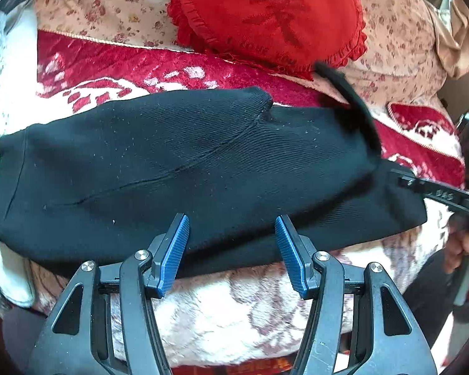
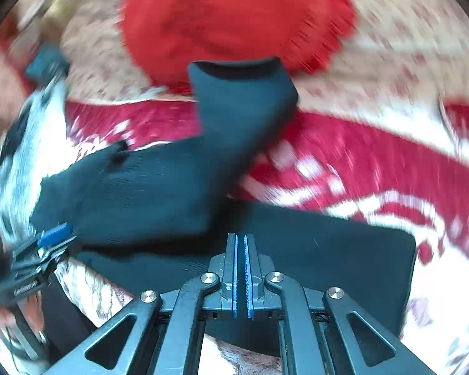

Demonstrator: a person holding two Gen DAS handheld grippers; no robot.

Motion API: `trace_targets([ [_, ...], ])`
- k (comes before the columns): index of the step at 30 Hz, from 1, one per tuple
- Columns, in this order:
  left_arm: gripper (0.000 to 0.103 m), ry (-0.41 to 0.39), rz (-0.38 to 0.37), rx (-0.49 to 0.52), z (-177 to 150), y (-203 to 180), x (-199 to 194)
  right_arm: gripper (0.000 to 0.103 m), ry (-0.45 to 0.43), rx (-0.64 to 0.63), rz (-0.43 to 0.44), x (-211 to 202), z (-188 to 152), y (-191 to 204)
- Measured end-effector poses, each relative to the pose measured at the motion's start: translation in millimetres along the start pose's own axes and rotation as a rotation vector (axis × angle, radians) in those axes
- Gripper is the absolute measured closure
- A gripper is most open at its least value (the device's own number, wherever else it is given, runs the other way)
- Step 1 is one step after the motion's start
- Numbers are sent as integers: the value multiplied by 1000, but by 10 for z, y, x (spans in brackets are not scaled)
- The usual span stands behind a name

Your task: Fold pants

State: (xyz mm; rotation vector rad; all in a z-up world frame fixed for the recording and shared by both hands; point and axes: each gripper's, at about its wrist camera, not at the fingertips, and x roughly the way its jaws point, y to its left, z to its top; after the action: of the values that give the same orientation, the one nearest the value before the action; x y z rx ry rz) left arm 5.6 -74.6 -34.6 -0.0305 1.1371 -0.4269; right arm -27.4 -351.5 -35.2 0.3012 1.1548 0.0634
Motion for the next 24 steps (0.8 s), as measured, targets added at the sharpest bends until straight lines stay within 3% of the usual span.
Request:
trace_targets([
  [4, 47, -11, 27, -23, -11, 17, -27, 96, -61, 32, 25, -99, -38, -63],
  [8, 47, -10, 47, -39, -34, 29, -30, 74, -85, -15, 45, -154, 7, 126],
  [14, 47, -17, 73, -44, -47, 45, -68, 72, -78, -60, 39, -21, 40, 442],
  [24, 47, -27, 63, -76, -57, 80, -111, 65, -112, -33, -91, 9, 164, 394],
])
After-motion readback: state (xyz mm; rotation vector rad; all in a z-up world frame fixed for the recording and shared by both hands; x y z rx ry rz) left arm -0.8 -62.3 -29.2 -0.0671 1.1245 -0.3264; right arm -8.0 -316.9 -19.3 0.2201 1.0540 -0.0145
